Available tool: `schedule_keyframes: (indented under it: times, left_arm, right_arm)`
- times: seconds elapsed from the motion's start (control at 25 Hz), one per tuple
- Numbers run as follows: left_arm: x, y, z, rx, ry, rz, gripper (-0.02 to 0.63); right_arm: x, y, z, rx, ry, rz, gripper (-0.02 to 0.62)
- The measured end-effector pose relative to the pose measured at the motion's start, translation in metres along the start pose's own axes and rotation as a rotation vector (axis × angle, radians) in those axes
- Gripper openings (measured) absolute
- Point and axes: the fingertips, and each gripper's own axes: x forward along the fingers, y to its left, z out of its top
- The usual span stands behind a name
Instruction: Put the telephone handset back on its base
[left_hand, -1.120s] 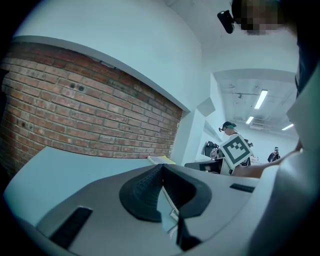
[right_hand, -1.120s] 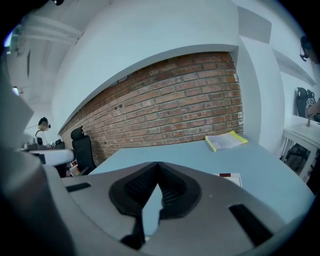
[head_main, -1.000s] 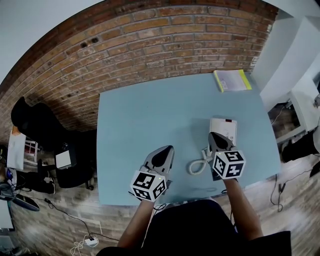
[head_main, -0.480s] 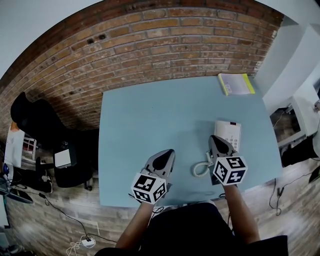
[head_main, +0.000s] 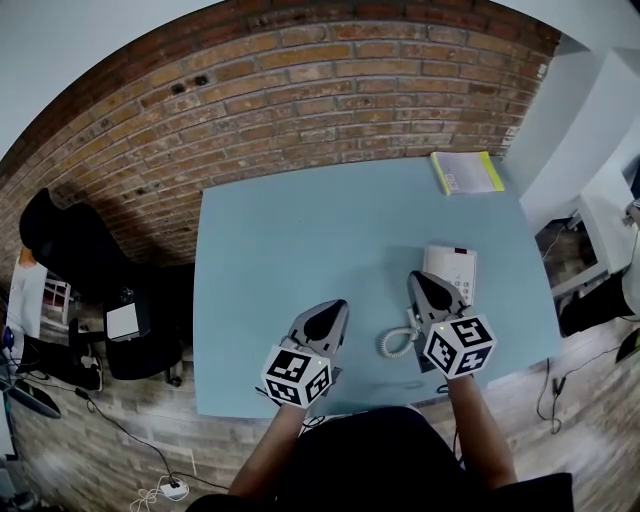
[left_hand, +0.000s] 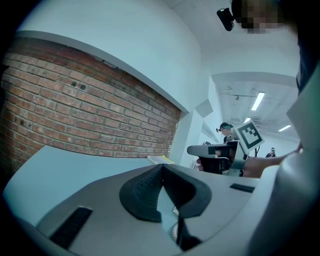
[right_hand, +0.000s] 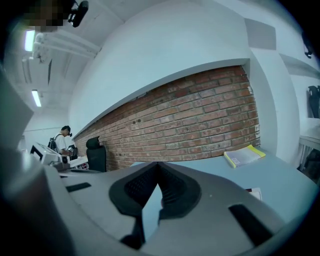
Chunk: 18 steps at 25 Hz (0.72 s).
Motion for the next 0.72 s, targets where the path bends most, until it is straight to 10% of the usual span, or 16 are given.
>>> schedule_keyframes:
  times: [0.72]
  left_arm:
    - [-0.004, -0.052, 0.005, 0.004, -0.029, 0.002, 0.009]
  right_arm:
    - [-0.048, 0.015, 0.015, -0.011, -0.062, 0.119, 0.012]
